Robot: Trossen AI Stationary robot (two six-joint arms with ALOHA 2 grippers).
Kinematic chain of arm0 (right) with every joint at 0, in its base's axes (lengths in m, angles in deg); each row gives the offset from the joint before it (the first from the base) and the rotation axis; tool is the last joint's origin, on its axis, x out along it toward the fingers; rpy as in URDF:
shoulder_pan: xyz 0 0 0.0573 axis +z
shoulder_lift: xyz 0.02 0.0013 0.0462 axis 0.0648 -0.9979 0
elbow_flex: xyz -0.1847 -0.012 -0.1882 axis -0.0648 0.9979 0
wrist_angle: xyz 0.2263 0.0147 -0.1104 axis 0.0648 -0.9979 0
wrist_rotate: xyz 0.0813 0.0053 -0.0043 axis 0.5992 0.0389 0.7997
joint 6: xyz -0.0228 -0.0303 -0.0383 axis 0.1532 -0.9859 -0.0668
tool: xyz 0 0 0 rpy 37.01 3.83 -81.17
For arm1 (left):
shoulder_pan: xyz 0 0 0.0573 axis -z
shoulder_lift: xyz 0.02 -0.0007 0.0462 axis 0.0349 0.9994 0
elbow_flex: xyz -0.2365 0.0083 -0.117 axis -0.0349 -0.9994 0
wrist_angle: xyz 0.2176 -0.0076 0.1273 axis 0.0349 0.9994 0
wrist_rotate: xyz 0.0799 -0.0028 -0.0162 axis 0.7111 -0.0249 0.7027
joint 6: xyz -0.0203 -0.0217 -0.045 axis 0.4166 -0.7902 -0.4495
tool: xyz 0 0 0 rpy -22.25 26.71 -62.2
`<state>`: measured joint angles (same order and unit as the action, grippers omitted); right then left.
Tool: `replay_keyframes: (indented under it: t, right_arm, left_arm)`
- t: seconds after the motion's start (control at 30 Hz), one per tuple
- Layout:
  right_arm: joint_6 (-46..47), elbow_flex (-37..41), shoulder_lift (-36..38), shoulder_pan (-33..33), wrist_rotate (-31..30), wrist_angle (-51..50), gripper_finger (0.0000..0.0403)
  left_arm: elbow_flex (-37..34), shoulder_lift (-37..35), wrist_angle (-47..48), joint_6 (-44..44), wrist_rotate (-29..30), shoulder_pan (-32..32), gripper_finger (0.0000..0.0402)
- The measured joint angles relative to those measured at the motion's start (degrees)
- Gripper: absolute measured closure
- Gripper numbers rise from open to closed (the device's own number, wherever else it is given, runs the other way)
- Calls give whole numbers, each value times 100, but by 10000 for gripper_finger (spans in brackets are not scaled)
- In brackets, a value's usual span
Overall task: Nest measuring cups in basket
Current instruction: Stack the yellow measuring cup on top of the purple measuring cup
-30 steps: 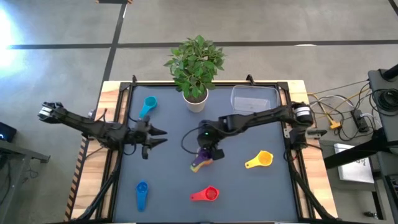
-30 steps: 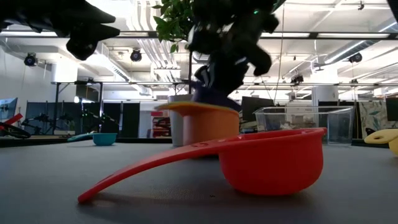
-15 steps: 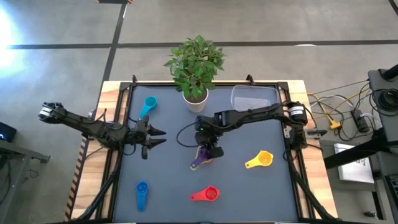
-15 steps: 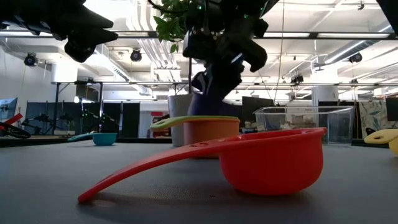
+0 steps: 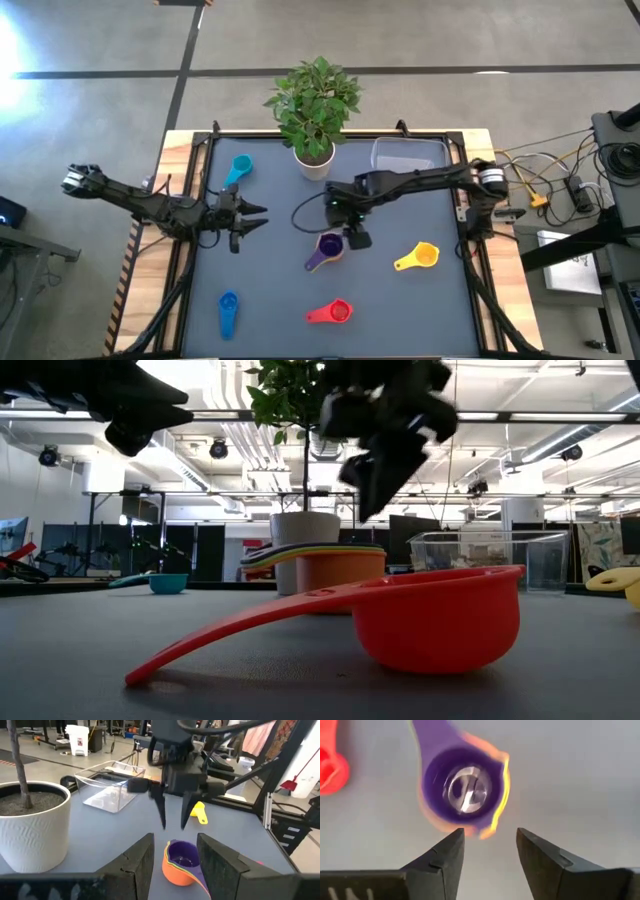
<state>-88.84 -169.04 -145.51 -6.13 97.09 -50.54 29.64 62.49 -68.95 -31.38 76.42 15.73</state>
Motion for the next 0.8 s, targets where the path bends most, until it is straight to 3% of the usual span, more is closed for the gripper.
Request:
replay_keyframes:
  t: [0.27, 0.53, 0.8]
  right_arm:
    - [717, 1485, 1426, 177, 1, -418, 243]
    - [2240, 3173, 3164, 313, -149, -499, 258]
    - [3198, 4109, 3916, 466, -167, -587, 255]
  left_arm:
    - [0, 105, -124, 170, -2, -2, 270]
    - [4, 191, -439, 395, -15, -11, 270]
    - [11, 278, -1056, 809, -130, -11, 270]
